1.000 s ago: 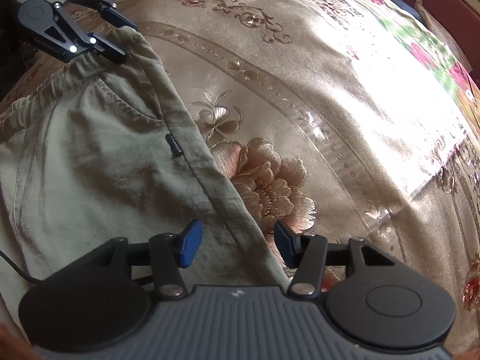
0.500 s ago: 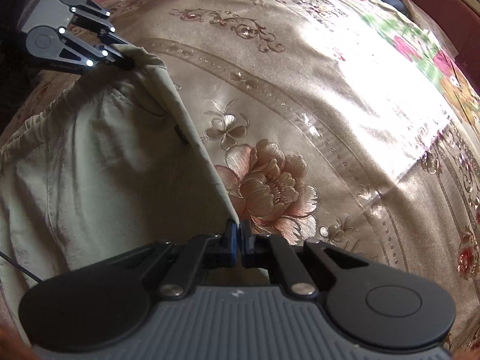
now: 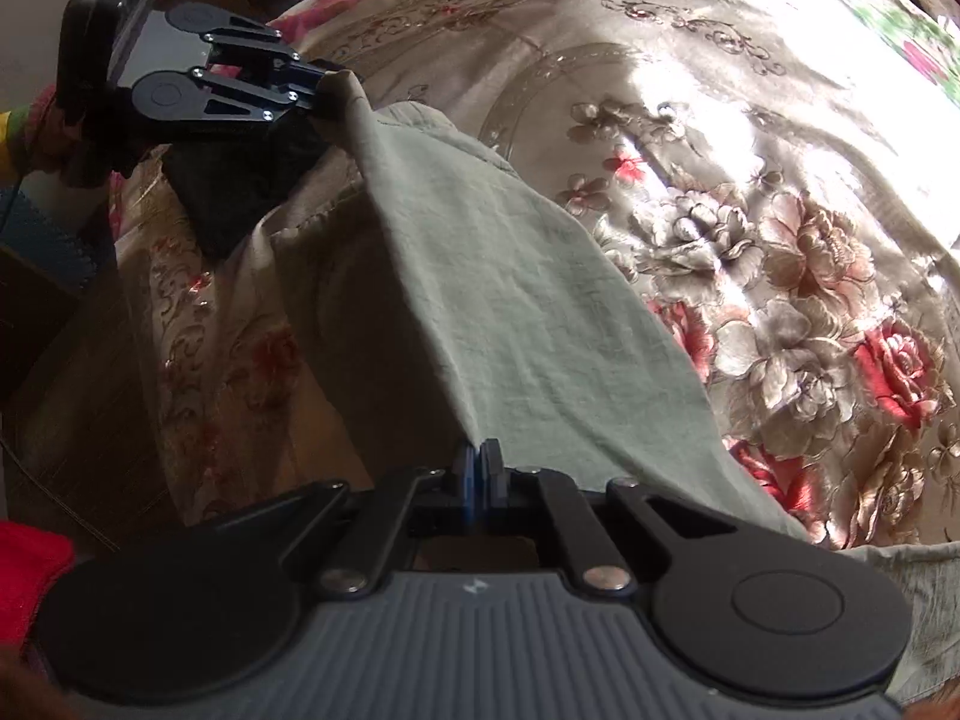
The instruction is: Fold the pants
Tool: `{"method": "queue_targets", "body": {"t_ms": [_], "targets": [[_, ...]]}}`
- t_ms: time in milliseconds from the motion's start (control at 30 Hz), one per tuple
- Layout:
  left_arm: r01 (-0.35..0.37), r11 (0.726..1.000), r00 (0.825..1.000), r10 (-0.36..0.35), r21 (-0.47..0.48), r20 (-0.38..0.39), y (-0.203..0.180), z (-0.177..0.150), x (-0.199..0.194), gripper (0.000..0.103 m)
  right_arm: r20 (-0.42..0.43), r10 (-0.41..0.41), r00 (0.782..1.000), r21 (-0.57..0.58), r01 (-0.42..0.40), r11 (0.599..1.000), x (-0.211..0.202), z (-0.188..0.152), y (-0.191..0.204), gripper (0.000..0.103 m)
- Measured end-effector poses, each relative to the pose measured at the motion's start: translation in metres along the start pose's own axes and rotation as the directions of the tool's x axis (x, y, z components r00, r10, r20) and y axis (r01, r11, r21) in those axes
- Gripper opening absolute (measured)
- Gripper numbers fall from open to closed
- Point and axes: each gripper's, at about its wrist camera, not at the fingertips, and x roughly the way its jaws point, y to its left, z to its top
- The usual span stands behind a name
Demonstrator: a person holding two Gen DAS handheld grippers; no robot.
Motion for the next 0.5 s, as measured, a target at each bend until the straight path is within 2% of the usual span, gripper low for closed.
{"method": "queue_targets", "body": {"t_ms": [67,167,267,333,400,500], "targets": [[-0.013,1.0,0.999,0.012,-0.027,-0.03,-0.004,-0.02,0.001,0.032,-0.017,0.027,1.0,0.022,-0.026,0.999,0.017,-0.011,0.01,0.003],[-0.048,0.999,0.997,0.047,-0.011,-0.063,-0.016,-0.05,0.012,0.032,-0.038,0.001,0.999,-0.016,-0.002,1.0,0.048,-0.024,0.023,0.003],[-0.084,0.995,0.993,0.088,0.05,-0.079,-0.031,-0.073,0.02,0.032,-0.07,-0.005,0.998,-0.034,0.003,0.999,0.075,-0.036,0.036,0.003],[-0.107,0.992,0.991,0.112,0.07,-0.071,-0.036,-0.081,0.019,0.033,-0.092,-0.005,0.996,-0.092,-0.004,0.996,0.088,-0.044,0.046,0.003],[-0.136,0.982,0.987,0.145,0.128,-0.063,-0.045,-0.087,0.018,0.034,-0.098,-0.051,0.994,-0.163,0.035,0.986,0.097,-0.049,0.055,0.004],[-0.153,0.967,0.983,0.169,0.202,-0.069,-0.059,-0.097,0.015,0.036,-0.109,-0.054,0.993,-0.175,0.034,0.984,0.1,-0.049,0.054,0.008]]}}
